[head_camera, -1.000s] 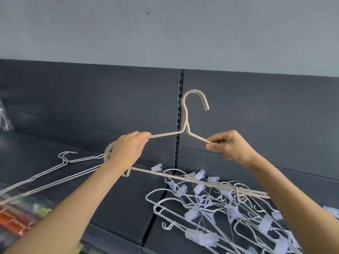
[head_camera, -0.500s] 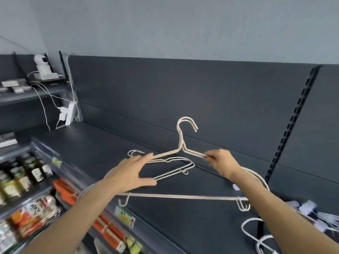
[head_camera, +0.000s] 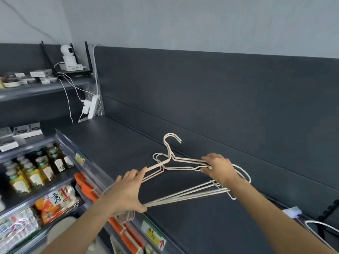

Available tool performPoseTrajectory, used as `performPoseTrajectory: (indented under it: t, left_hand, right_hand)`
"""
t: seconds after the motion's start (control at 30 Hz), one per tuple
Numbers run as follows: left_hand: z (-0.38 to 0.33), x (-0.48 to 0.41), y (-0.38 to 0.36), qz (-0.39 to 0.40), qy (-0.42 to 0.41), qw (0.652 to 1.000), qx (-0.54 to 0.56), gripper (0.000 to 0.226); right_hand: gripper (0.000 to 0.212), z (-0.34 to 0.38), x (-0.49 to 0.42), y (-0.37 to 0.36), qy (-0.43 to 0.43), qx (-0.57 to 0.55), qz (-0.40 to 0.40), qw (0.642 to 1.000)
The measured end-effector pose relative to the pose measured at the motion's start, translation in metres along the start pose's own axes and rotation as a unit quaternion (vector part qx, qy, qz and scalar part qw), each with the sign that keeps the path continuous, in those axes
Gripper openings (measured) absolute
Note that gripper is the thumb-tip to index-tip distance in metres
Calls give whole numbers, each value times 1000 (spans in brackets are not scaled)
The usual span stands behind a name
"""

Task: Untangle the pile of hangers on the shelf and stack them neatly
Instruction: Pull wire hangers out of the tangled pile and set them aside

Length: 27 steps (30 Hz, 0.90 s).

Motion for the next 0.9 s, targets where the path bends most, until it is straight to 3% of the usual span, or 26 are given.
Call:
performPoseTrajectory:
  t: [0.17, 0.4, 0.67, 0.77, 0.9]
  left_hand:
    - [21, -22, -25, 71, 84, 992, 60, 122]
    - [23, -36, -40, 122, 100, 987, 41, 122]
    - [23, -35, -48, 157, 104, 980, 65, 117]
    - [18, -35, -44, 140, 93, 984, 49, 115]
    - [-22, -32, -19, 51, 19, 998, 39, 88]
  right_hand:
    - [34, -13, 18, -15, -16, -35, -21, 999]
    - [19, -30, 46, -44, -52, -87, -21, 995]
    - [20, -36, 56, -44, -59, -89, -29, 994]
    - [29, -38, 61, -43, -68, -92, -32, 993]
    - [37, -37, 71, -39, -60, -84, -25, 994]
Point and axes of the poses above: each hand's wrist, its own x-axis away from the middle knuckle, its own y-axis out of the back of the hand, z = x × y, the point moved 8 cm from there along -x, towards the middle knuckle, and after that the axes turned 10 degrees about y, right-handed, at the moved point
